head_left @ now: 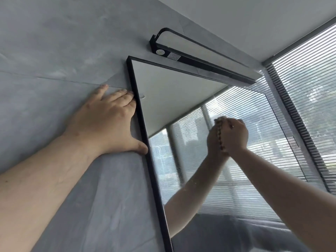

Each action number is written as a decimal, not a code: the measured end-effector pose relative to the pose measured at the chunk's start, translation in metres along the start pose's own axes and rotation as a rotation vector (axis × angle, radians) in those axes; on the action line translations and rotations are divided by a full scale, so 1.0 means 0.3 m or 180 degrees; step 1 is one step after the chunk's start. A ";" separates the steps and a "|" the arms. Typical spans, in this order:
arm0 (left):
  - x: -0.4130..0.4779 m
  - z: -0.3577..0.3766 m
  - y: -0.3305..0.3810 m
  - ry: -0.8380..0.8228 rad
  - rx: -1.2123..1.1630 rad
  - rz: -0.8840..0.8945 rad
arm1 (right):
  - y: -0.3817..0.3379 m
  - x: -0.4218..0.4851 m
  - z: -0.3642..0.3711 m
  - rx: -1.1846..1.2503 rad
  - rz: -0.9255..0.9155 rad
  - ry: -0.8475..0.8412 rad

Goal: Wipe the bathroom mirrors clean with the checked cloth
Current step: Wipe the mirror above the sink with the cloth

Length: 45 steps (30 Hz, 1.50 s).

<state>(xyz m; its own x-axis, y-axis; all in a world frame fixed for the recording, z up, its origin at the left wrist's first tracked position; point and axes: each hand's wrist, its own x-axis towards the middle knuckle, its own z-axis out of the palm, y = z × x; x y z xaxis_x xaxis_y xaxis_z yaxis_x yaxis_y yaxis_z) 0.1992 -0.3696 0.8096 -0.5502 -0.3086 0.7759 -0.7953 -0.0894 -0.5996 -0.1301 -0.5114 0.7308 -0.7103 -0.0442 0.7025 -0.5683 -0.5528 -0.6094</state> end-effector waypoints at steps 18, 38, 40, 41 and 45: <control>-0.026 -0.003 0.019 0.0119 -0.0191 0.0042 | -0.042 -0.674 -0.204 0.0748 -0.2534 -0.0875; -0.119 0.070 0.071 0.0617 -0.0469 0.0229 | 0.275 -0.337 -0.188 -0.0461 0.0629 -0.0385; -0.120 0.067 0.071 0.0618 -0.0482 0.0224 | 0.235 -0.344 -0.187 -0.0393 0.0567 -0.0415; -0.120 0.066 0.071 0.0613 -0.0494 0.0220 | 0.208 -0.351 -0.188 -0.0341 0.0458 -0.0438; -0.122 0.061 0.070 0.0528 -0.0531 0.0181 | 0.078 -0.441 -0.189 0.0044 -0.0306 -0.0670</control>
<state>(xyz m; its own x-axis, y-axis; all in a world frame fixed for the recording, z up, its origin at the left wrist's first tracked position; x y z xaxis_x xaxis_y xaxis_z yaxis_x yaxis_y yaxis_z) 0.2073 -0.3776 0.7651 -0.6186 -0.1477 0.7717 -0.7853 0.0857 -0.6132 -0.0728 -0.4714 0.6029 -0.5500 -0.1625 0.8192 -0.6226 -0.5740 -0.5319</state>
